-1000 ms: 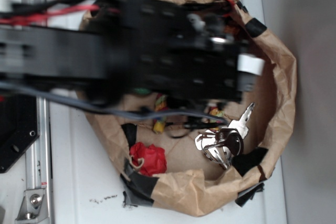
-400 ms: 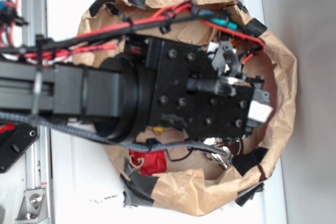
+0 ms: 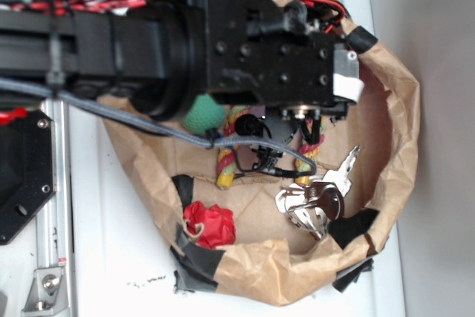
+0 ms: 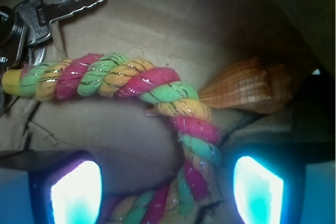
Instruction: Grab the multicolored rope.
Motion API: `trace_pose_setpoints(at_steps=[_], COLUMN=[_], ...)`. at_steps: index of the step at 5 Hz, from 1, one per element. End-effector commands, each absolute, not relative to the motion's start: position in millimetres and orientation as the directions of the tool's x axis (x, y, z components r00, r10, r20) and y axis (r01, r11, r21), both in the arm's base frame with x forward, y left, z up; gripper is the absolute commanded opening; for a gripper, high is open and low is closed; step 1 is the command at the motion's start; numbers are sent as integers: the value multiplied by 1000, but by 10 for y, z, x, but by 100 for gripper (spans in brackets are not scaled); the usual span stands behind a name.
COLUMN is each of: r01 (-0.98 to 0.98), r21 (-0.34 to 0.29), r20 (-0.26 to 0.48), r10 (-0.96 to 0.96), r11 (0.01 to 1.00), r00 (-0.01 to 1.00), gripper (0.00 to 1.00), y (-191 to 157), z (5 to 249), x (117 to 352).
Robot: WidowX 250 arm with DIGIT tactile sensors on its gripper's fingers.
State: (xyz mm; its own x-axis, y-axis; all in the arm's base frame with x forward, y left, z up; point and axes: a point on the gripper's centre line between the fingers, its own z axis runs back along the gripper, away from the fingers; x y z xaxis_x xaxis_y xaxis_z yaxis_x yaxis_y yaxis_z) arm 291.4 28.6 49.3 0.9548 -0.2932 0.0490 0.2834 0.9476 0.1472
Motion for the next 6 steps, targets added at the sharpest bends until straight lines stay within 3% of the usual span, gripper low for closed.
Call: trace_pose_setpoints(at_steps=[1, 2, 3, 6], r01=[198, 193, 165, 107], r21=[110, 87, 103, 135], r20=[-13, -26, 16, -15], r10=[-198, -192, -168, -106], r11=[974, 977, 981, 985], r00=[980, 981, 986, 994], gripper=[100, 89, 0, 0], y=[499, 559, 604, 690], z=[81, 5, 158, 155], x=[2824, 2765, 2737, 2808])
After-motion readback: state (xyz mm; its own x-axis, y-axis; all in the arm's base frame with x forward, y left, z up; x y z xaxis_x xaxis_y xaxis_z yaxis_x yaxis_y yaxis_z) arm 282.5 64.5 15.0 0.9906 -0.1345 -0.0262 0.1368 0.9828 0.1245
